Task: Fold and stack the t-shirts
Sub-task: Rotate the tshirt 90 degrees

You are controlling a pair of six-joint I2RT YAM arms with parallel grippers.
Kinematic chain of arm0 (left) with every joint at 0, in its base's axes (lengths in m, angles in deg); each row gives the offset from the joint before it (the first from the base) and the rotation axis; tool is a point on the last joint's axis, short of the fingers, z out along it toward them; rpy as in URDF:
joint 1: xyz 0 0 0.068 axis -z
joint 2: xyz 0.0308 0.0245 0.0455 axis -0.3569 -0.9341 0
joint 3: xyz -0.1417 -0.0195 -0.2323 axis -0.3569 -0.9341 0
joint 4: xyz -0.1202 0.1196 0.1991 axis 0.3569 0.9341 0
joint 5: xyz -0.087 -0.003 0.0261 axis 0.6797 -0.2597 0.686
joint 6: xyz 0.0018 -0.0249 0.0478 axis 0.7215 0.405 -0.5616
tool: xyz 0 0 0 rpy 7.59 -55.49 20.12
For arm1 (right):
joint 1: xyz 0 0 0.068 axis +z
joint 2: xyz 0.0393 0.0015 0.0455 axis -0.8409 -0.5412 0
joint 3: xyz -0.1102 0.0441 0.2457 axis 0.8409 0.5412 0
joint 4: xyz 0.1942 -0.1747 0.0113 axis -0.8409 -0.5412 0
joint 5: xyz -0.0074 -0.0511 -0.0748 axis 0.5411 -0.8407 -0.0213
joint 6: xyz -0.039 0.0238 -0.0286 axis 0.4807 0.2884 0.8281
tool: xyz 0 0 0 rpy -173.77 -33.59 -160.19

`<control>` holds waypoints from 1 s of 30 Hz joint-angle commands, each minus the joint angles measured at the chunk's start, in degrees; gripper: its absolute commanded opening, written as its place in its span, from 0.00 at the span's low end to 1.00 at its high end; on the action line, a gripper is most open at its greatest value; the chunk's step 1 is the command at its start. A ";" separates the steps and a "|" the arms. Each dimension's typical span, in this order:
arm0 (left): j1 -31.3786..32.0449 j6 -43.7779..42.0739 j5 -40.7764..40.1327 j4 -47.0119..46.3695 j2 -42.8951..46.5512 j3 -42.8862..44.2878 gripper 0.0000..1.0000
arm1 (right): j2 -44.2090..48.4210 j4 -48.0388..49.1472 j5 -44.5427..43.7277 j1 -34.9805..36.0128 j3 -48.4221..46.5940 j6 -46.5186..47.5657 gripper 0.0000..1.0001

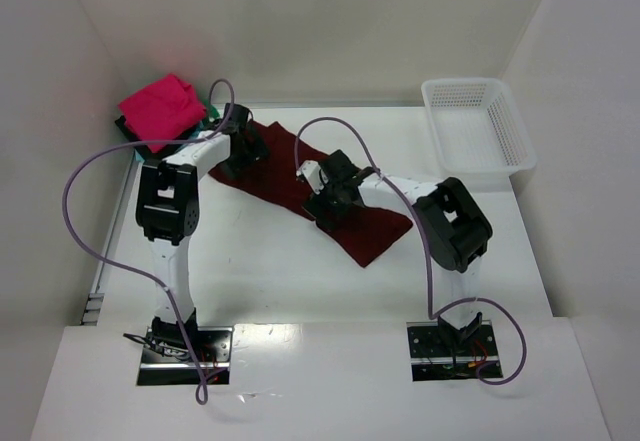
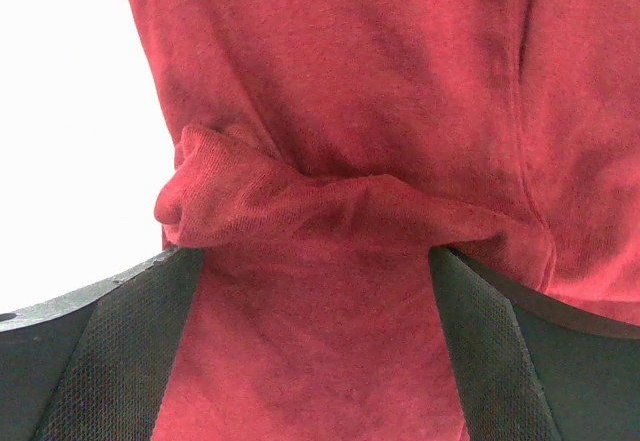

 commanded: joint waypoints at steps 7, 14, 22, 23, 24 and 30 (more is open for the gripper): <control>0.04 -1.75 3.46 0.44 -8.67 8.95 1.00 | -3.02 -4.73 2.80 6.66 -1.65 -1.24 1.00; 0.57 -5.79 5.65 4.31 -15.79 19.85 1.00 | -3.02 -2.98 8.34 8.95 -1.03 -5.63 1.00; 6.18 -12.73 14.00 12.55 -28.78 41.54 1.00 | 1.19 0.02 13.78 13.60 2.39 -8.18 1.00; 6.80 -12.74 14.01 14.31 -30.55 48.97 1.00 | 1.20 0.71 14.49 13.61 2.40 -8.71 1.00; 7.33 -14.22 14.01 18.50 -34.48 53.57 1.00 | 1.81 0.72 15.45 14.39 2.40 -8.71 1.00; 8.74 -15.03 15.50 28.13 -43.14 76.82 1.00 | 3.84 1.25 16.61 16.86 -0.49 -10.73 1.00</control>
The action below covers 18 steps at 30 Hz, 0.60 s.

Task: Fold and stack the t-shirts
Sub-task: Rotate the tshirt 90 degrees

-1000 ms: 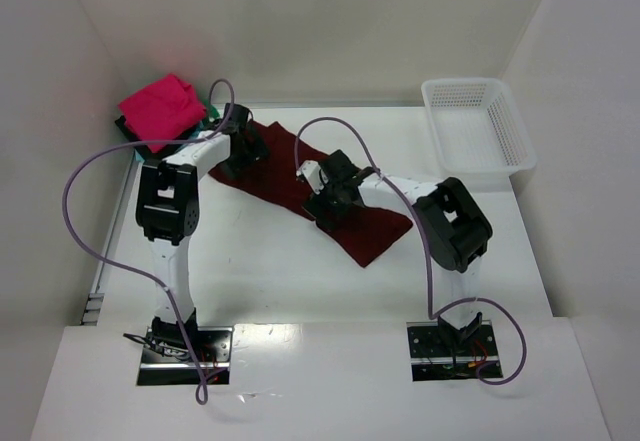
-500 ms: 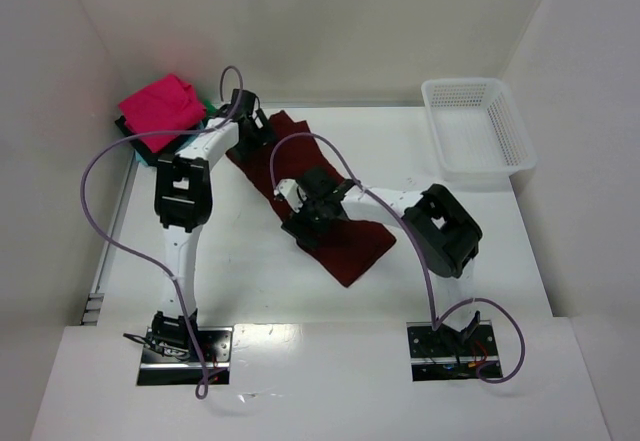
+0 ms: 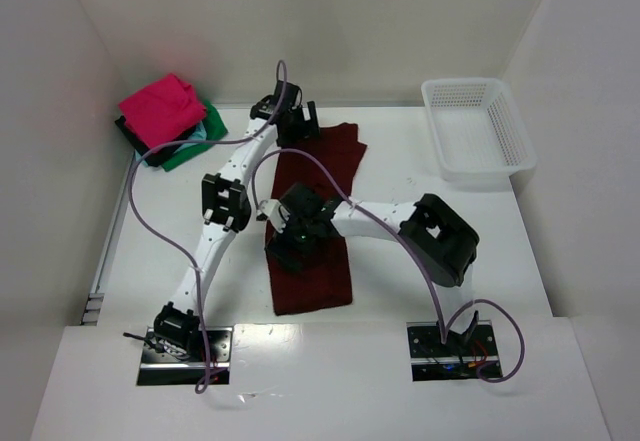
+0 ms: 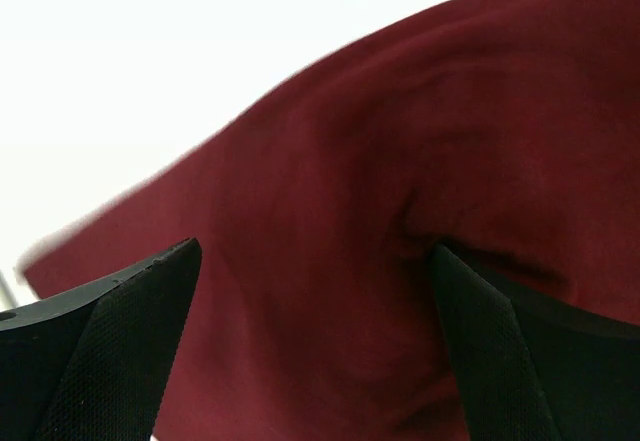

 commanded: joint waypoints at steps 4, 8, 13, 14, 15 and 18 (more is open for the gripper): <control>0.35 -2.95 1.27 9.42 0.26 5.45 1.00 | 5.92 -0.68 1.22 1.39 -3.88 -3.69 1.00; 0.35 -3.56 -4.09 14.42 2.98 9.23 1.00 | 10.58 0.11 -8.35 0.34 -3.88 -7.04 1.00; -3.33 -3.04 -4.01 15.13 11.06 9.77 1.00 | 17.59 -1.12 -16.52 -8.61 -3.36 -11.07 1.00; -3.34 -3.04 -5.40 15.13 12.29 10.29 1.00 | 18.84 -1.12 -18.20 -9.76 -2.83 -11.69 1.00; -4.13 -3.73 -6.20 15.13 14.74 10.29 1.00 | 19.72 0.36 -19.52 -11.08 -2.31 -12.22 1.00; -4.84 -5.05 -6.74 16.53 19.75 8.54 1.00 | 19.56 0.47 -21.91 -17.58 -3.17 -15.73 1.00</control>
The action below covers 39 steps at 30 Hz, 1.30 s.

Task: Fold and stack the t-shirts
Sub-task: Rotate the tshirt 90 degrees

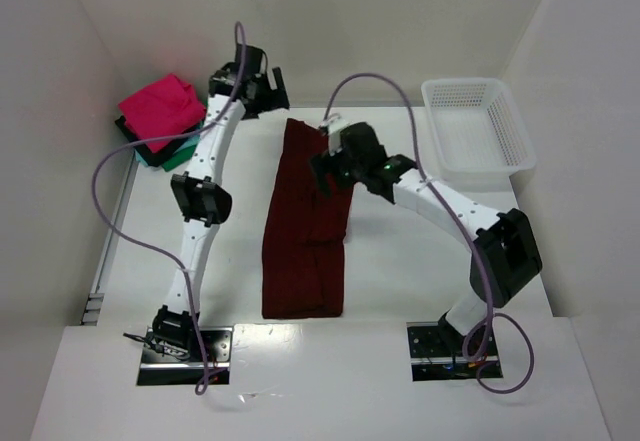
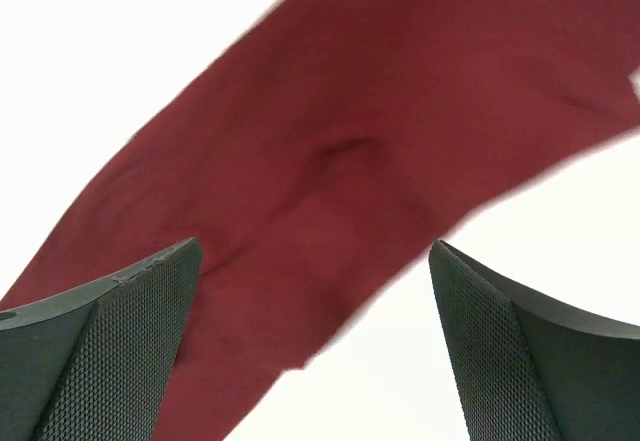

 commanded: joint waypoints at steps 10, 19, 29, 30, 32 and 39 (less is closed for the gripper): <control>7.96 -10.28 -6.06 2.52 30.24 -26.36 1.00 | -15.38 -0.70 0.65 -17.85 -21.87 -15.53 1.00; 12.17 1.84 7.39 -25.59 65.31 -88.60 1.00 | -34.71 -8.08 7.77 -17.85 -42.10 -20.72 1.00; 21.32 3.87 11.69 -28.07 67.10 -101.02 1.00 | -43.52 -14.49 3.65 -13.72 -47.31 -21.08 1.00; 22.90 3.87 11.69 -28.07 66.31 -102.25 1.00 | -44.74 -15.02 3.65 -13.71 -48.00 -21.68 1.00; 24.49 5.27 10.30 -28.07 65.16 -103.57 1.00 | -45.28 -15.72 3.04 -13.02 -48.71 -21.69 1.00; 29.15 8.35 3.97 -27.28 60.16 -107.79 1.00 | -49.41 -17.49 1.37 -12.40 -52.31 -21.69 1.00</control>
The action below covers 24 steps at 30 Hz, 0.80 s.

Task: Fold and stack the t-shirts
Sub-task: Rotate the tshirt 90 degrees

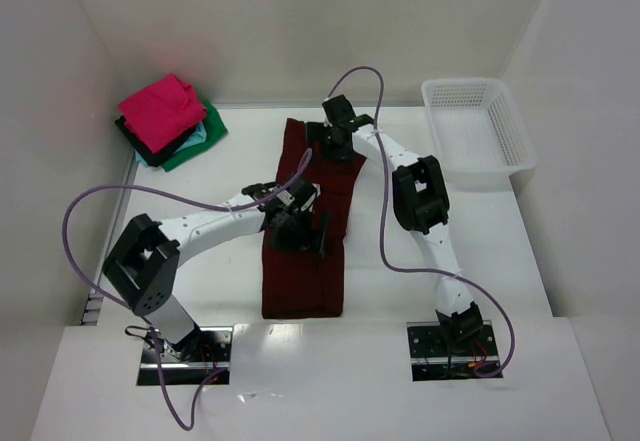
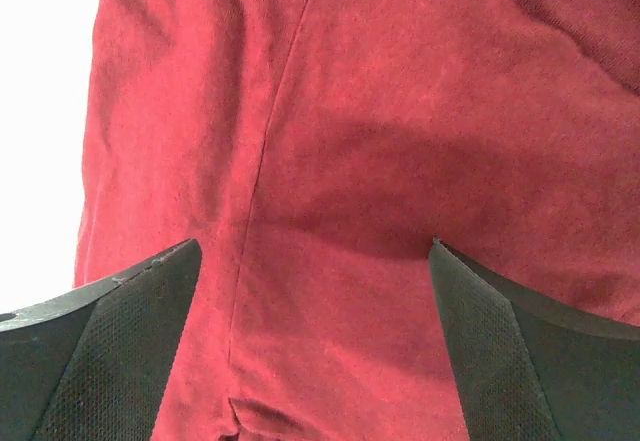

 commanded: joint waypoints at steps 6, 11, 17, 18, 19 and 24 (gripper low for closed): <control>2.48 3.92 -6.44 0.83 -7.46 -1.68 1.00 | -6.20 -4.40 -1.19 0.19 -9.12 -0.03 1.00; 3.61 4.45 -5.13 -0.48 -10.27 -3.71 1.00 | -11.20 -8.44 -3.12 0.19 -16.94 0.68 1.00; 4.67 2.35 -1.88 -0.48 -14.49 -3.19 1.00 | -15.96 -11.26 -4.36 0.19 -26.09 1.29 1.00; 4.67 1.64 -1.35 -0.48 -14.50 -3.18 1.00 | -16.74 -11.26 -4.88 0.19 -27.75 1.29 1.00; 4.67 1.64 -0.56 -0.48 -15.19 -2.40 1.00 | -17.62 -11.26 -4.88 -0.42 -28.64 1.29 1.00; 5.20 0.58 2.78 -0.48 -15.20 -1.86 1.00 | -18.77 -11.26 -4.88 -2.71 -31.81 1.29 1.00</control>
